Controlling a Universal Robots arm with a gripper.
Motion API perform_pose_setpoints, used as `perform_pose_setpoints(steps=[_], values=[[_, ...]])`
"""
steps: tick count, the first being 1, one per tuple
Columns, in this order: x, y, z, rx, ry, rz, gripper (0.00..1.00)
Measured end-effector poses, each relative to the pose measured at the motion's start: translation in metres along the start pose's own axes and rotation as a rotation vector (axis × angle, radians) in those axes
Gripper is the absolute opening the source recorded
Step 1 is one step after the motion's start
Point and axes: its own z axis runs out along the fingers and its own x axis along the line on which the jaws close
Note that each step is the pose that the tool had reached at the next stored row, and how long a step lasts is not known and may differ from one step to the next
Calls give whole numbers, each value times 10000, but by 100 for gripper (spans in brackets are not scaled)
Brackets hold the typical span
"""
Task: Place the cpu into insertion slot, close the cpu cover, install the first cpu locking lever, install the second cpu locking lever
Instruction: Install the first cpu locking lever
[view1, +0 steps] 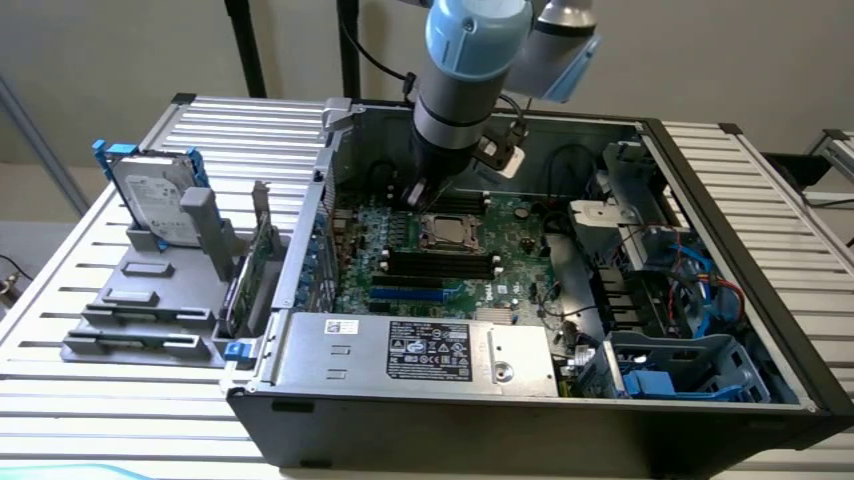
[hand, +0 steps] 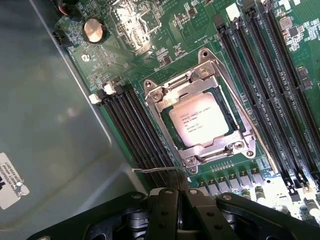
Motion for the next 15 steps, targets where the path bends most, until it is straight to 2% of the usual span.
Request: perform_pose_setpoints(steps=[4, 15], values=[[-16, -31, 47, 40, 84, -7, 11], [2, -31, 122, 46, 111, -2, 11]])
